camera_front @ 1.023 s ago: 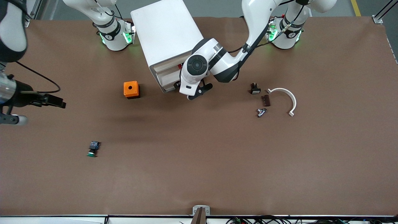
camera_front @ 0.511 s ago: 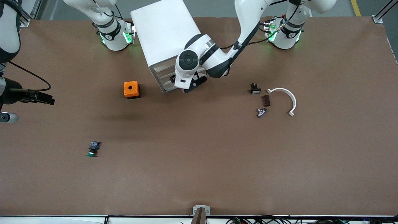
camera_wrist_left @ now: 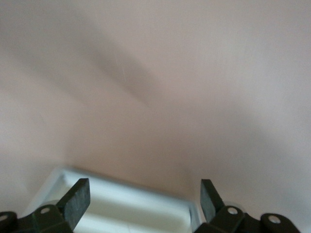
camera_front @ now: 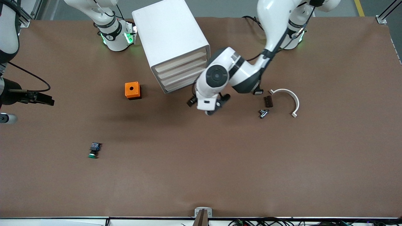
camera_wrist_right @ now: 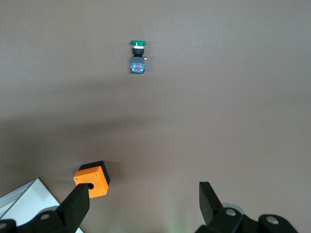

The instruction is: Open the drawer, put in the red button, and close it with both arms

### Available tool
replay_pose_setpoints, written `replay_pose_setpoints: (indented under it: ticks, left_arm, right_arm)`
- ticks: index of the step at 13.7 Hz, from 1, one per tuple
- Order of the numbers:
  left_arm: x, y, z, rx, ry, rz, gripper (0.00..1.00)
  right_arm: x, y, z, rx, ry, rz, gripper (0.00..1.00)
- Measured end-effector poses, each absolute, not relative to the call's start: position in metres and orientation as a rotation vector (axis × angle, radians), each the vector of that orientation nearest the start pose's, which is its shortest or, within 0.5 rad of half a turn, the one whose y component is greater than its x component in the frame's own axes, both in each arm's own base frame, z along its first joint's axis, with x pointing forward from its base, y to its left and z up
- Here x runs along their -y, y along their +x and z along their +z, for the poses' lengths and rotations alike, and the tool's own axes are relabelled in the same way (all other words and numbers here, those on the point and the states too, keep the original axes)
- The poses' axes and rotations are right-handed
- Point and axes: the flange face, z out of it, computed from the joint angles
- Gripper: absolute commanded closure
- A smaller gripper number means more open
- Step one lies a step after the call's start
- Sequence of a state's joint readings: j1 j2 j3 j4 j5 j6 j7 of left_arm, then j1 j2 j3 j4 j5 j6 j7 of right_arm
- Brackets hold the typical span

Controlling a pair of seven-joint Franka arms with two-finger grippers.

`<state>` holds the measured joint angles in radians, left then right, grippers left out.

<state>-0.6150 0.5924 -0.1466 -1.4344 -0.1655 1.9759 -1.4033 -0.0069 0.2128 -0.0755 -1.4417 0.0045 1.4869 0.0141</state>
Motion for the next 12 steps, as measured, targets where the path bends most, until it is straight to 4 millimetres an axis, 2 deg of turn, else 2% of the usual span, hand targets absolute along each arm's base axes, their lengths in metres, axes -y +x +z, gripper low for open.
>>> replay_pose_setpoints:
  ticks: [2,5,9,12]
  left_arm:
    - [0.436,0.553,0.383,1.141,-2.969,0.216,0.0]
    - [0.374,0.584,0.436,1.062,-3.007,0.078,0.0]
    - [0.279,0.605,0.506,0.869,-3.038,-0.011,0.0]
    - [0.193,0.609,0.557,0.679,-3.081,-0.06,0.0]
  right_arm:
    - [0.05,0.604,0.555,-0.174,-3.089,0.257,0.0]
    - [0.059,0.604,0.563,-0.2,-3.081,0.225,0.0]
    - [0.089,0.601,0.59,-0.275,-3.074,0.15,0.0]
    - [0.086,0.587,0.613,-0.266,-3.071,0.143,0.0]
